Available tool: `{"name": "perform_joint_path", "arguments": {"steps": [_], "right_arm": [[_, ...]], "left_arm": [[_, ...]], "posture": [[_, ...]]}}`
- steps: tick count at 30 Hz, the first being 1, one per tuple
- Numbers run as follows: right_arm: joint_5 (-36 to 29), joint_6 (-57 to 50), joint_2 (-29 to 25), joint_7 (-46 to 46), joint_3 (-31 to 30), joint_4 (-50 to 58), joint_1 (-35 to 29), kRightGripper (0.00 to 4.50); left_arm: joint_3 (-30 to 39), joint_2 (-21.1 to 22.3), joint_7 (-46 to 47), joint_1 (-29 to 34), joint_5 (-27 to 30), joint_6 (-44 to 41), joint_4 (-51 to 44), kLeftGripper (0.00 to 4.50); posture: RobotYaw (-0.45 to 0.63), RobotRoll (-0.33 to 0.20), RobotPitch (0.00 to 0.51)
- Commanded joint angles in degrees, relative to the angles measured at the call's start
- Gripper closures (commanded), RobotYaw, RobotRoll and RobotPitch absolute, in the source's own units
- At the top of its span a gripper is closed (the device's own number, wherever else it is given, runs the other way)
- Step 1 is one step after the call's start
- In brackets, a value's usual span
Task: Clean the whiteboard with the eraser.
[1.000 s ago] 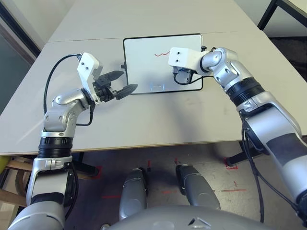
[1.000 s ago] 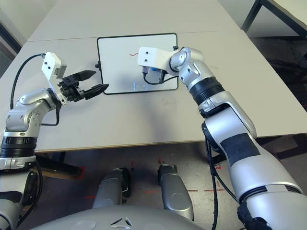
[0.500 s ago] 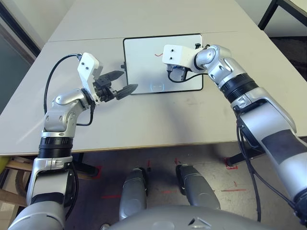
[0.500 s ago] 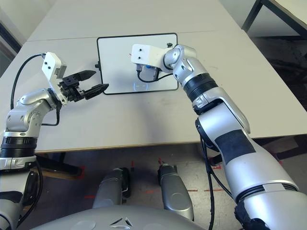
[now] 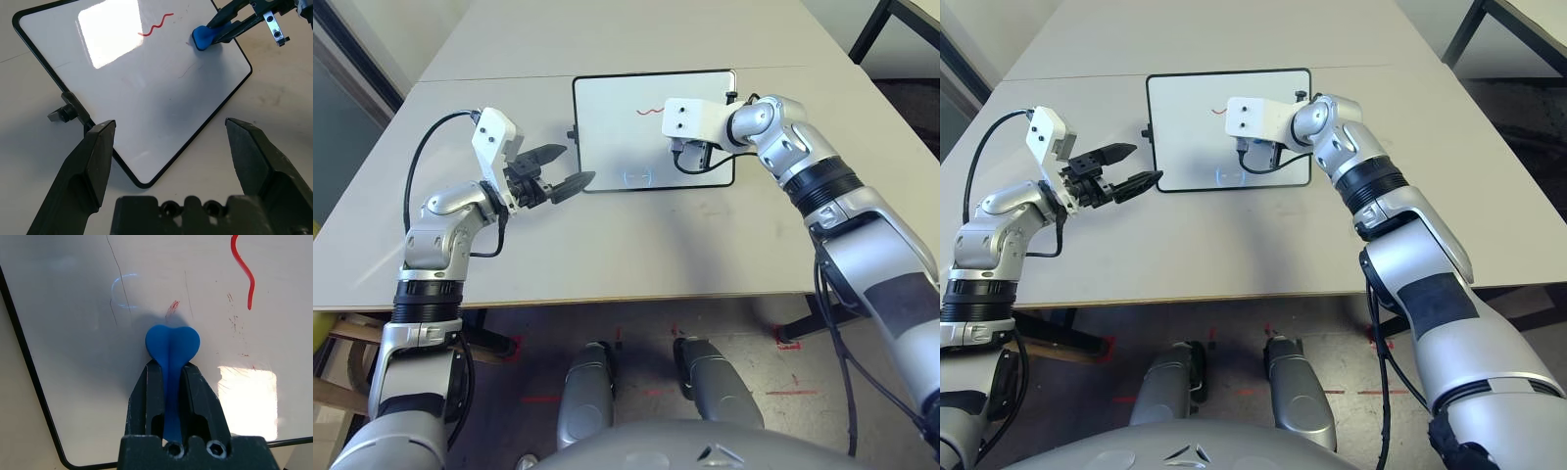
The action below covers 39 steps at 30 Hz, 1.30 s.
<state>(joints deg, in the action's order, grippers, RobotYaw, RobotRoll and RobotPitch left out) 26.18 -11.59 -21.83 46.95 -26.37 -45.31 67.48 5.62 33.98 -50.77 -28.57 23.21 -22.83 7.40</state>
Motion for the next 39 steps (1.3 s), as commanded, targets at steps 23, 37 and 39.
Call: {"name": "perform_joint_path", "arguments": {"steps": [23,37,39], "right_arm": [[-0.12,3.01,0.65,-0.06,1.67,-8.72,9.51,4.29],[0.75,7.70,5.26,-4.15,1.57,-19.71,12.34,4.29],[0.77,8.08,5.81,-4.39,1.53,-20.85,12.63,4.29]], "left_arm": [[-0.42,-0.27,-0.26,-0.16,-0.40,0.63,0.18,0.00],[0.44,0.35,0.39,1.44,0.05,-0.10,-1.74,0.00],[0.57,0.40,0.55,1.70,0.12,-0.27,-2.10,0.00]], "posture": [[-0.16,0.000,0.134],[-0.13,0.000,0.140],[-0.13,0.000,0.141]]}}
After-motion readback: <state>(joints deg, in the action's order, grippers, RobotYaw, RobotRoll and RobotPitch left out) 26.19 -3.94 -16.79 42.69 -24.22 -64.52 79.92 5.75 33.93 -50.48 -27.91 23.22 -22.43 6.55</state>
